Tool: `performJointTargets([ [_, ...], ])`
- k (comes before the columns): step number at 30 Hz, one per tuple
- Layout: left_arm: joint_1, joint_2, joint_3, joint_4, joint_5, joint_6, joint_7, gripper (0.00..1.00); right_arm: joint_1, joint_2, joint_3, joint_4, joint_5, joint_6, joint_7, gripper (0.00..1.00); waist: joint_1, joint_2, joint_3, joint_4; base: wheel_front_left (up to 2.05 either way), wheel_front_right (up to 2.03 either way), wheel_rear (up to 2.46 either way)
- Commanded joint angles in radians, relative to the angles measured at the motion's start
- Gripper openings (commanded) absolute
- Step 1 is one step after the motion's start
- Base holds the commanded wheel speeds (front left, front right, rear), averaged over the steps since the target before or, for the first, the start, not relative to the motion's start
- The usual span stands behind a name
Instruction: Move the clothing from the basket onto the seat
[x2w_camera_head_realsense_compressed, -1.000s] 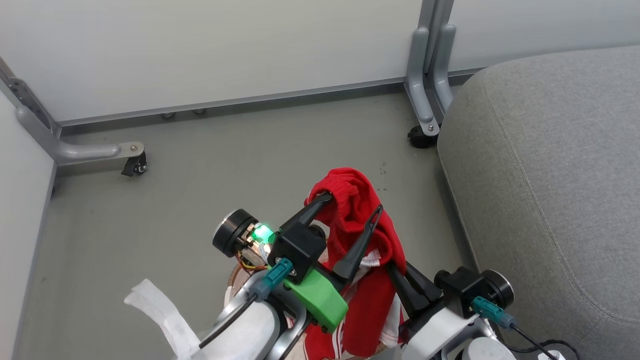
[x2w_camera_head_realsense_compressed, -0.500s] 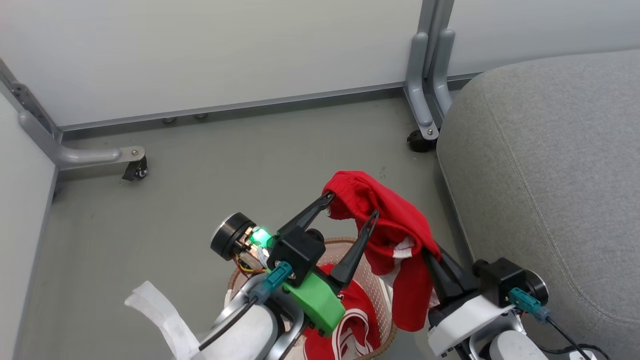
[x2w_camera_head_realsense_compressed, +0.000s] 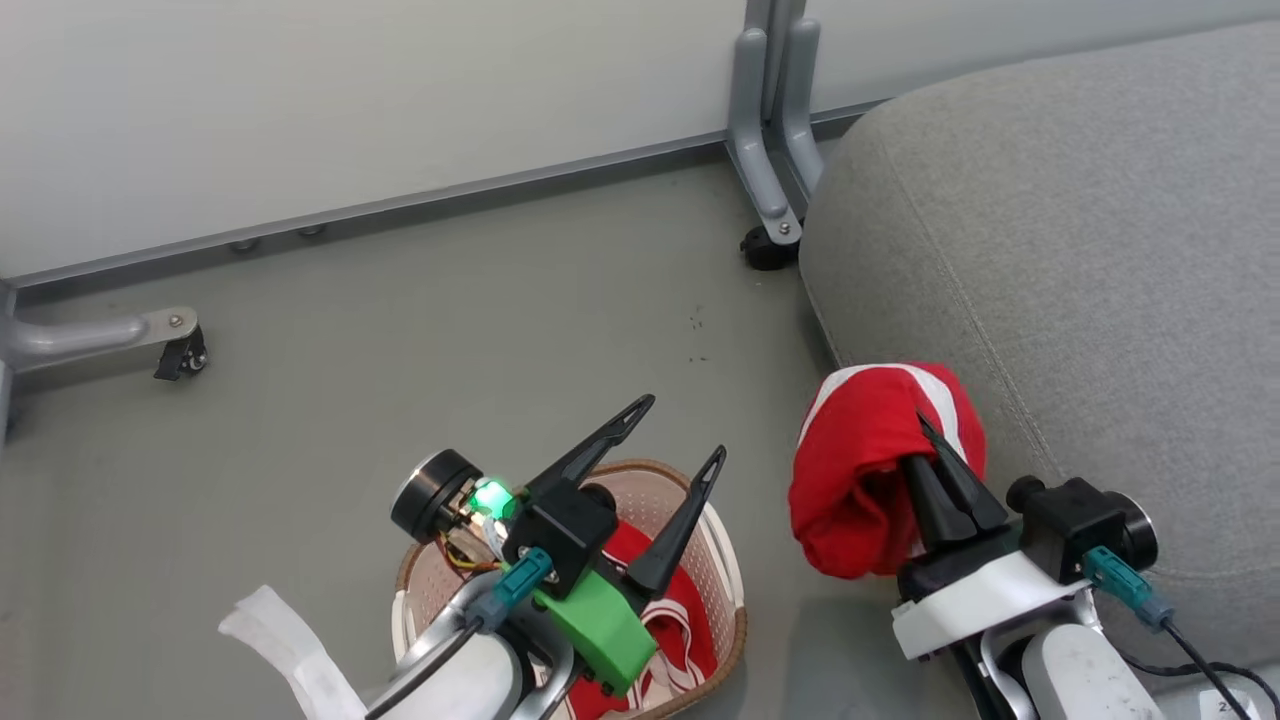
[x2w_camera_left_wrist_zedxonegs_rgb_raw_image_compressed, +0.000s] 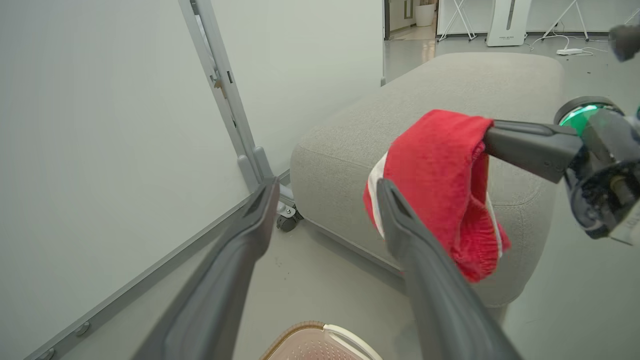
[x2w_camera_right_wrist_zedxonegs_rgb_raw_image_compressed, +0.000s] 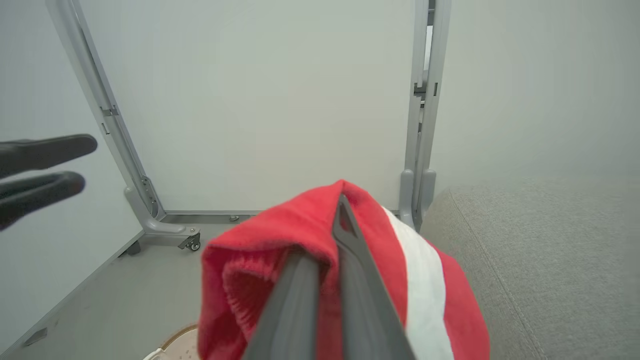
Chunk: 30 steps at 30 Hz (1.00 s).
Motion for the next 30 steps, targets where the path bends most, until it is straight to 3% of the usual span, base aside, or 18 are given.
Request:
performJointTargets([
  [1,0.001,0.013,-0.001,0.003,0.007,-0.005,0.000,1.00,-0.011,-0.003,-0.001,-0.016,-0.004,-0.001,-0.005,0.00,0.0000,0.0000,0.044,-0.056,0.00,0.00,0.00],
  [16,-0.063,0.066,-0.019,-0.023,0.031,-0.032,0.037,1.00,-0.006,-0.003,-0.051,-0.141,0.028,-0.001,-0.005,0.00,0.0000,0.0000,0.194,-0.274,0.00,0.00,0.00],
  [30,-0.142,0.086,-0.046,-0.038,0.042,-0.084,0.088,1.00,-0.004,-0.002,-0.129,-0.210,0.139,-0.001,-0.005,0.00,0.0000,0.0000,0.352,-0.367,0.00,0.00,0.00],
])
